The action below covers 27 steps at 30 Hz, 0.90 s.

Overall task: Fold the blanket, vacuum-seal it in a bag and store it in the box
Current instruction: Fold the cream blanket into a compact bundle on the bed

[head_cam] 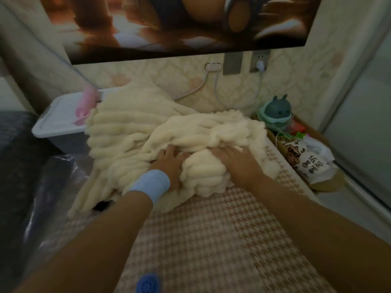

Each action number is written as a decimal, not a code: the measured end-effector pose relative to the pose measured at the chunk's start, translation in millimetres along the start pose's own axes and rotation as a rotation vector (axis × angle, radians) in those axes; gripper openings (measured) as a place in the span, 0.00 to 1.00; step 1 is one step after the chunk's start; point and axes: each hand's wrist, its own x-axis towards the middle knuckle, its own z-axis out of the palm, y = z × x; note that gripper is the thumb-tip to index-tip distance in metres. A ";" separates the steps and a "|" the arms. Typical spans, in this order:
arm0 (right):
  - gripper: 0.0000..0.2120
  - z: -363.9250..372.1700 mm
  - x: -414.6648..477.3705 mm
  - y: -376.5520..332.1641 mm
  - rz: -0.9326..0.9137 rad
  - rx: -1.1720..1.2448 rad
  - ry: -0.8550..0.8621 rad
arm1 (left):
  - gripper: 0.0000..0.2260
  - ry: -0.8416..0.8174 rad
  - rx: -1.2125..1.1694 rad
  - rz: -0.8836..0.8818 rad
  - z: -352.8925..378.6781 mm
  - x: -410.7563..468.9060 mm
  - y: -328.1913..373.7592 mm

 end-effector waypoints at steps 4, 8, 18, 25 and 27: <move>0.28 -41.3 -6.1 -13.3 0.060 0.124 0.068 | 0.35 -0.018 -0.095 -0.015 -28.7 -26.2 -1.1; 0.19 -109.0 -32.3 -30.5 0.029 0.179 0.095 | 0.34 -0.133 -0.031 -0.012 -90.6 -84.6 9.5; 0.31 -186.9 -88.0 -43.5 0.649 0.041 0.177 | 0.12 0.507 -0.129 -0.326 -111.5 -172.0 40.1; 0.36 -90.6 -148.8 -82.1 0.440 0.683 -0.505 | 0.32 -0.275 -0.241 -0.085 9.3 -201.8 70.4; 0.60 -71.7 -163.2 -88.4 0.344 0.553 -0.533 | 0.46 -0.272 -0.080 -0.040 22.9 -204.6 69.3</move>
